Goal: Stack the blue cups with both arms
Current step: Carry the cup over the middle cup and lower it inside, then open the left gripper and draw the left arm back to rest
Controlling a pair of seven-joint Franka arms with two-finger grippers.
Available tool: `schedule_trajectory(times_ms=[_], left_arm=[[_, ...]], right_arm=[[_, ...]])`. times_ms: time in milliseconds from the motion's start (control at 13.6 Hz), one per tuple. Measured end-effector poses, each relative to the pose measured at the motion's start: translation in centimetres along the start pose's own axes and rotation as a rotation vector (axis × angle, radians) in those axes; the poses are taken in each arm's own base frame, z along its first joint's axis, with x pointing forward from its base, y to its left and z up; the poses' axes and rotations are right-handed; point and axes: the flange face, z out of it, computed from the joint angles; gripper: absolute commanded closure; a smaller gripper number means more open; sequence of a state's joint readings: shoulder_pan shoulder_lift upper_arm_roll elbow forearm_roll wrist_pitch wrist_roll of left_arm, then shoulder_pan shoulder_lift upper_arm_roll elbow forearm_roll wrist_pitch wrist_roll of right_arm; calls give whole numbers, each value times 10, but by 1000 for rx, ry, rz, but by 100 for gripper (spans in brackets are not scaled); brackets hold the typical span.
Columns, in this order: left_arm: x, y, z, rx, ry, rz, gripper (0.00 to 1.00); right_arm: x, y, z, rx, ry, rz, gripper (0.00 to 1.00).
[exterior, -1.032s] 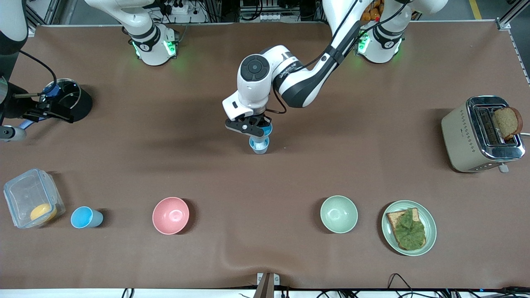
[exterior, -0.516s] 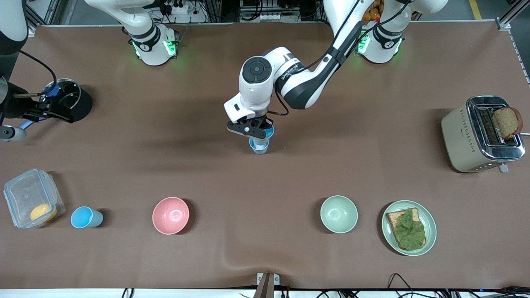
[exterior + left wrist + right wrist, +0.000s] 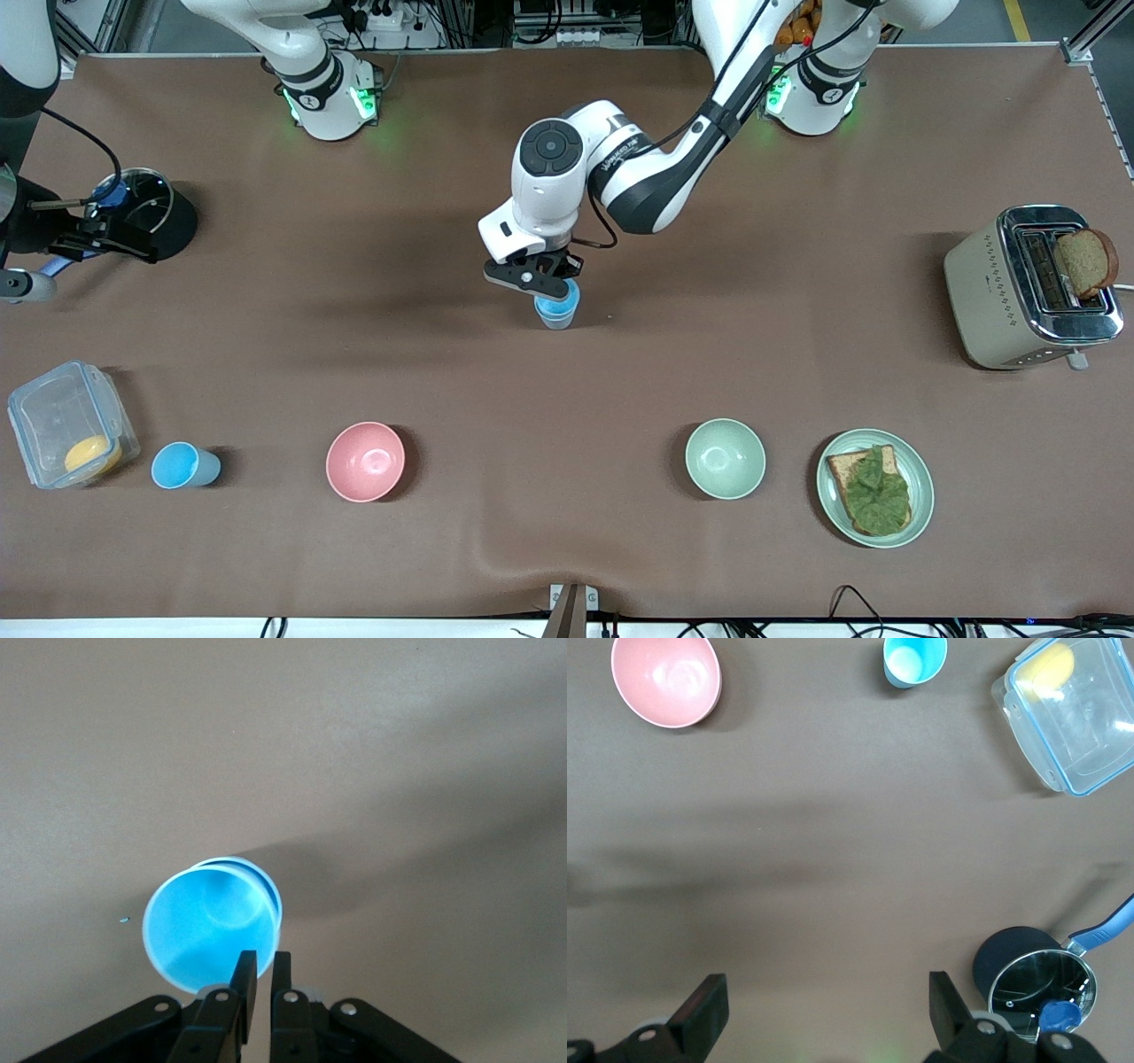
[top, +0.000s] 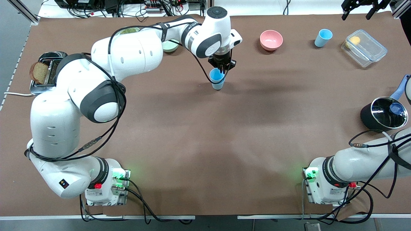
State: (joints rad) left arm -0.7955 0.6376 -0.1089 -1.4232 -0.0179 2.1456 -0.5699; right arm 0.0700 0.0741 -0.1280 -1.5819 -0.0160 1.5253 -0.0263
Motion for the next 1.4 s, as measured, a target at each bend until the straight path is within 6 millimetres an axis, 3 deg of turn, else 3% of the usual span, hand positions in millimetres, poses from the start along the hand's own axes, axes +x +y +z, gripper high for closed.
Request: schedule_trajectory(times_ms=[221, 369, 590, 811, 1106, 1401], left_arm=[[10, -11, -7, 3, 26, -9, 68], [30, -44, -28, 17, 54, -41, 0], [50, -124, -70, 34, 70, -60, 0], [44, -211, -128, 43, 104, -97, 0], [-1, -343, -211, 72, 127, -231, 0], [-58, -440, -268, 105, 54, -249, 0]], right_arm=[[0, 0, 0, 0, 0, 1, 0], [0, 0, 0, 0, 0, 1, 0], [0, 1, 0, 0, 0, 1, 0], [0, 1, 0, 0, 0, 1, 0], [0, 1, 0, 0, 0, 2, 0], [0, 1, 0, 0, 0, 2, 0]])
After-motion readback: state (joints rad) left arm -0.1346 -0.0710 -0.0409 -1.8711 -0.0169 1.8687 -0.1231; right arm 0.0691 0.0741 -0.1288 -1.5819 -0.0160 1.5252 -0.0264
